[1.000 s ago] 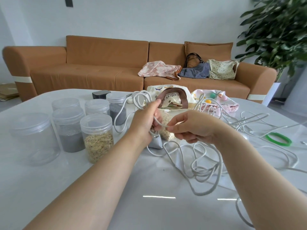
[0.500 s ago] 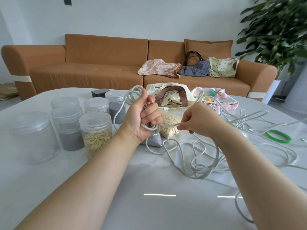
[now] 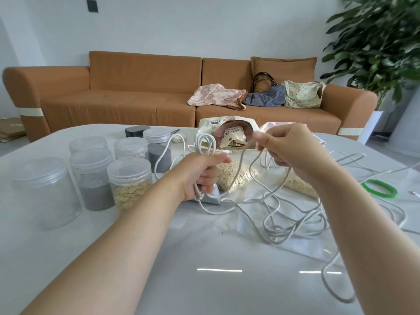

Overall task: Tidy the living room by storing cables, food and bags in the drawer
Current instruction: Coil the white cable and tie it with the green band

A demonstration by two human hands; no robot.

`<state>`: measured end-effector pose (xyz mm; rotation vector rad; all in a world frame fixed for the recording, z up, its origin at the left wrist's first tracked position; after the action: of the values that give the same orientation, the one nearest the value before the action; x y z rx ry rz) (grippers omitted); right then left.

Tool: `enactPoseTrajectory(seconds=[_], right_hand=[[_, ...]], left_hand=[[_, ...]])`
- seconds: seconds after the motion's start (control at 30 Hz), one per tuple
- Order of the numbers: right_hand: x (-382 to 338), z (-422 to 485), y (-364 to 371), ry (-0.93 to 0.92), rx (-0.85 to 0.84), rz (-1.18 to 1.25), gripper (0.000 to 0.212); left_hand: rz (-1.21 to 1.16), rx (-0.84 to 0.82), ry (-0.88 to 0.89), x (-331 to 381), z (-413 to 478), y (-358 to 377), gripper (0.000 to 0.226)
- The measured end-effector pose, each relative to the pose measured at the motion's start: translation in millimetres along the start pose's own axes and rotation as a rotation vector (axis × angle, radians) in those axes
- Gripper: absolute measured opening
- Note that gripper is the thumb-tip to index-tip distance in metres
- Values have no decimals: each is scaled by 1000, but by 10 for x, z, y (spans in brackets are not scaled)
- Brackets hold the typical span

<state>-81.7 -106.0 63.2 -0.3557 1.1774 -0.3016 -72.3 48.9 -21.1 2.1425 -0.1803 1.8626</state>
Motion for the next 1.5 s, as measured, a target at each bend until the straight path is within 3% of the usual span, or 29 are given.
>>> enactPoseTrajectory(seconds=[0.07,0.27,0.4,0.6,0.93,1.17,1.5], right_hand=[[-13,0,99,-35,-76,157,37],[-80,-7,256,-104,-143,214,32],[-131,-23,299,-157,-143,208,34],[-186,-31,286,-233,-92,178,28],[-225,-59,152,-193,69,109,12],[-41,5,-17,-133,262,-23,49],[-8,-29,-143,-82,439,-189,52]], left_hand=[[33,-40,-13,-17,-12,45,10],[131,-224,-90,-83,-83,225,41],[203,-281,-169,-162,-111,318,19],[295,-350,-229,-227,-161,481,23],[417,-412,-140,-254,-169,597,49],[187,-491,-90,-165,-217,648,37],[228,-527,-145,-190,-224,607,34]])
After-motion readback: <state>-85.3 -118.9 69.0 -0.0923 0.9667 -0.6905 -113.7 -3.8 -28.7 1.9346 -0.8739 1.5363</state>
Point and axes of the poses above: each hand's wrist, its own z-axis towards the middle knuckle, its own y-axis out of the palm, x = y × z, the point moved 8 cm from there along z, towards the middle knuckle
